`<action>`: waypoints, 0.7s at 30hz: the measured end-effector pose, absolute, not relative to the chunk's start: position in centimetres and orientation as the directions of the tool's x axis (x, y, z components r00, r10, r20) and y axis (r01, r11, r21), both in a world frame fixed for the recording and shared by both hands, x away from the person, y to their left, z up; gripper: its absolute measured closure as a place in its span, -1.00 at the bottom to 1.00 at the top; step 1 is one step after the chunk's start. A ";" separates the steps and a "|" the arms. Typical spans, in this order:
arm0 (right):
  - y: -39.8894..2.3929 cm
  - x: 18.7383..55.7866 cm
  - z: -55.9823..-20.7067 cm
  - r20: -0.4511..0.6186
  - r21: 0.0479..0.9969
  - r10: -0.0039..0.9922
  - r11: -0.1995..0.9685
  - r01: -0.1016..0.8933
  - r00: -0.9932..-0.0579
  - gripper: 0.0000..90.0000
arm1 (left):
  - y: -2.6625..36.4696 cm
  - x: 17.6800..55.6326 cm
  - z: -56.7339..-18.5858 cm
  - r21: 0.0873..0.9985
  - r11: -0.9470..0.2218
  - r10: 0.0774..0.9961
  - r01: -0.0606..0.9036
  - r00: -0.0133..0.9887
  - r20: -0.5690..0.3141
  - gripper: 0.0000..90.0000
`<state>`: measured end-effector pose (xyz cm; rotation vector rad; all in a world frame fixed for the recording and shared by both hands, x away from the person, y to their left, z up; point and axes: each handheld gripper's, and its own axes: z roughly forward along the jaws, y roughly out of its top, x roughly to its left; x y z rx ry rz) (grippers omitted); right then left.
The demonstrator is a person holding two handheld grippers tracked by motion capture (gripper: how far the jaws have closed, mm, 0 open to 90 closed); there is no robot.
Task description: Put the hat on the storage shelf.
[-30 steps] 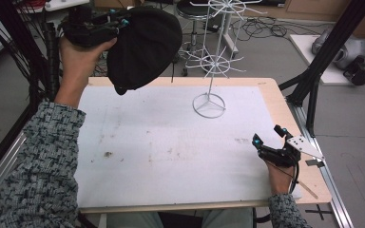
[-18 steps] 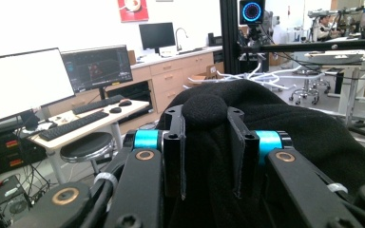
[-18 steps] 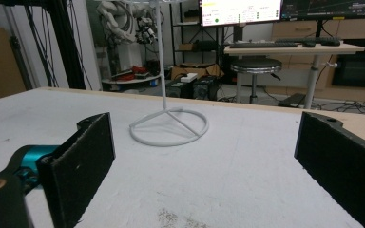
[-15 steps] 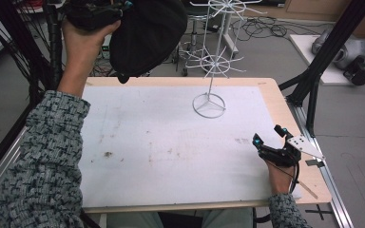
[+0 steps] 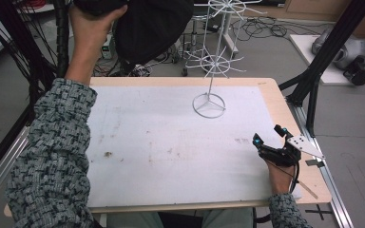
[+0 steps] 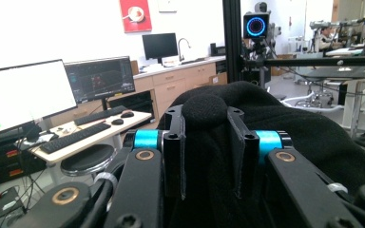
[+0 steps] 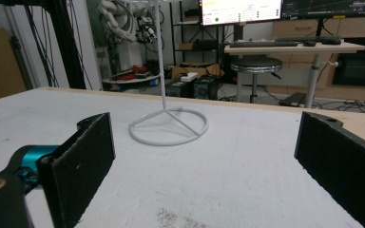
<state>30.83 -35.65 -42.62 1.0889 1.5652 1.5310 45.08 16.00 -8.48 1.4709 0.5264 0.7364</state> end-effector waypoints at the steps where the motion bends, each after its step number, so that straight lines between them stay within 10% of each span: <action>1: -35.7 30.9 -42.6 0.080 0.994 0.905 -0.042 0.101 -0.419 -0.88 | 15.9 45.2 -8.4 0.992 -0.038 0.720 -0.121 0.685 0.111 0.60; 21: -36.0 31.0 -42.7 0.088 0.993 0.908 -0.050 0.102 -0.411 -0.88 | 14.9 47.7 -8.8 0.995 0.012 0.731 -0.102 0.679 0.061 0.60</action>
